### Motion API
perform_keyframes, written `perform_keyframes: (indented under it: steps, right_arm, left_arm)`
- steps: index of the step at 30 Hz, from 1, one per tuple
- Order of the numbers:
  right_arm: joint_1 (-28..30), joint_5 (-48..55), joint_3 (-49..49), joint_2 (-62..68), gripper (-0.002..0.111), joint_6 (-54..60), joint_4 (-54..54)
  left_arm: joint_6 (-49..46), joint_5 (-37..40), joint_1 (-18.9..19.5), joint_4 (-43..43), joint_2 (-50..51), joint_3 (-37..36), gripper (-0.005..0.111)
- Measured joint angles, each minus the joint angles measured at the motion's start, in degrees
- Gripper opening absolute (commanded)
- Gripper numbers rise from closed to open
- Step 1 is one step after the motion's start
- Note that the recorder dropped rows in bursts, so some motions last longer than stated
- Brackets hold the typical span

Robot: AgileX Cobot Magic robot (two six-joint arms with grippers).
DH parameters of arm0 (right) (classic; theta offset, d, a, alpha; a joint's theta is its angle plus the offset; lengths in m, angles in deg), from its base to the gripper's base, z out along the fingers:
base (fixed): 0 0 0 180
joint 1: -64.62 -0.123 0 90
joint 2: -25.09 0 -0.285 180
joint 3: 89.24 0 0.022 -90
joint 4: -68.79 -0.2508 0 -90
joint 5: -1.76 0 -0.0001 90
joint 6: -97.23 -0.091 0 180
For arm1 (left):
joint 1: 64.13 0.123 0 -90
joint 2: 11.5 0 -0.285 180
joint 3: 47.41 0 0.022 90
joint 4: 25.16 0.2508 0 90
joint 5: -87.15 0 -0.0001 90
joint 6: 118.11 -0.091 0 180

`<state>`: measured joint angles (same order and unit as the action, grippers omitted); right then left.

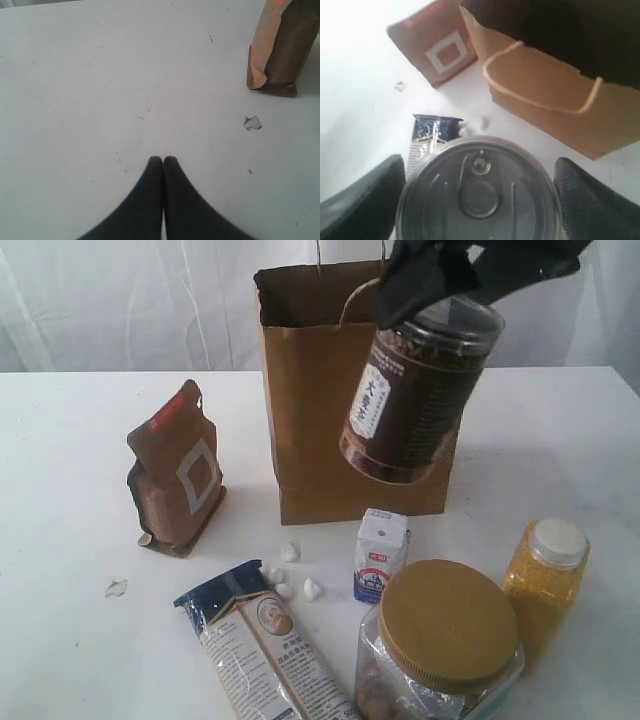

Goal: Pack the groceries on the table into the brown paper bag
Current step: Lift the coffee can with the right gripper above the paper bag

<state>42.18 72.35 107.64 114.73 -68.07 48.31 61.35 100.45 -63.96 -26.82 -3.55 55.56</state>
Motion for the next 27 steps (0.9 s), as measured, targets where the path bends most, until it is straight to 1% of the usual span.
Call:
perform_keyframes:
  steps: [9, 12, 16, 22, 27]
  right_arm:
    - [0.00, 0.36, 6.99, 0.21, 0.035, 3.85, -6.53]
    - [0.00, -1.91, 8.75, 0.54, 0.035, 3.98, -7.66]
    - [0.00, -8.56, 10.32, 1.37, 0.035, 5.24, -11.56]
    - [0.00, -20.60, 10.67, 4.20, 0.035, 10.62, -21.73]
    - [0.00, -28.76, 10.77, 7.48, 0.035, 14.84, -27.01]
  left_arm:
    - [0.00, 0.00, 0.00, 0.00, 0.00, 0.00, 0.000]
    - [0.00, 0.00, 0.00, 0.00, 0.00, 0.00, 0.000]
    - [0.00, 0.00, 0.00, 0.00, 0.00, 0.00, 0.000]
    - [0.00, 0.00, 0.00, 0.00, 0.00, 0.00, 0.000]
    - [0.00, 0.00, 0.00, 0.00, 0.00, 0.00, 0.000]
